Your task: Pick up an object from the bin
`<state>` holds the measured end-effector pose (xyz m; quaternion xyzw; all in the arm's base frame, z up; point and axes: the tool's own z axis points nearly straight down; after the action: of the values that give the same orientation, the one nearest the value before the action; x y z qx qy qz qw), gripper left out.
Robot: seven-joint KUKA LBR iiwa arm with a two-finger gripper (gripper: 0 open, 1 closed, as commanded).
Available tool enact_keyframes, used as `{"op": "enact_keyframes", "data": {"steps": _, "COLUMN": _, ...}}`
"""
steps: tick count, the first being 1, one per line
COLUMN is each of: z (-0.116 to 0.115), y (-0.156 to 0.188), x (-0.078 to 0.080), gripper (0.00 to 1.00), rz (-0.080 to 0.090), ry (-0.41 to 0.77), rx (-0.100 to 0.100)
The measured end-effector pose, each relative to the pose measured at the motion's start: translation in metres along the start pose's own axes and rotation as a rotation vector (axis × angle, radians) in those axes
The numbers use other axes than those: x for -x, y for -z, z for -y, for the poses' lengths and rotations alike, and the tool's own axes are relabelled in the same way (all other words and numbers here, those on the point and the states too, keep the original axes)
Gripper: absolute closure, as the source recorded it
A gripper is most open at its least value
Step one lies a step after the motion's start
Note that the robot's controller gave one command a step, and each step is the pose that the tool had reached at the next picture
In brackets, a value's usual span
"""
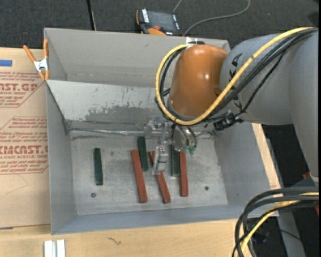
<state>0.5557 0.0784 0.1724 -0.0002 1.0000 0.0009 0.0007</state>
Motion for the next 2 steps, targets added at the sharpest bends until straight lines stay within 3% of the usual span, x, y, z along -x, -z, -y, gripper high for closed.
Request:
{"op": "enact_keyframes", "data": {"steps": 1, "z": 0.0346, "y": -0.1062, "x": -0.0021, "gripper": 0.00, "rz": -0.005, "ry": 0.023, "rx": -0.003}}
{"op": "enact_keyframes", "data": {"steps": 2, "z": 0.0331, "y": -0.1023, "x": 0.0000, "gripper": 1.00, "rz": 0.001, "ry": 0.024, "rx": -0.001}}
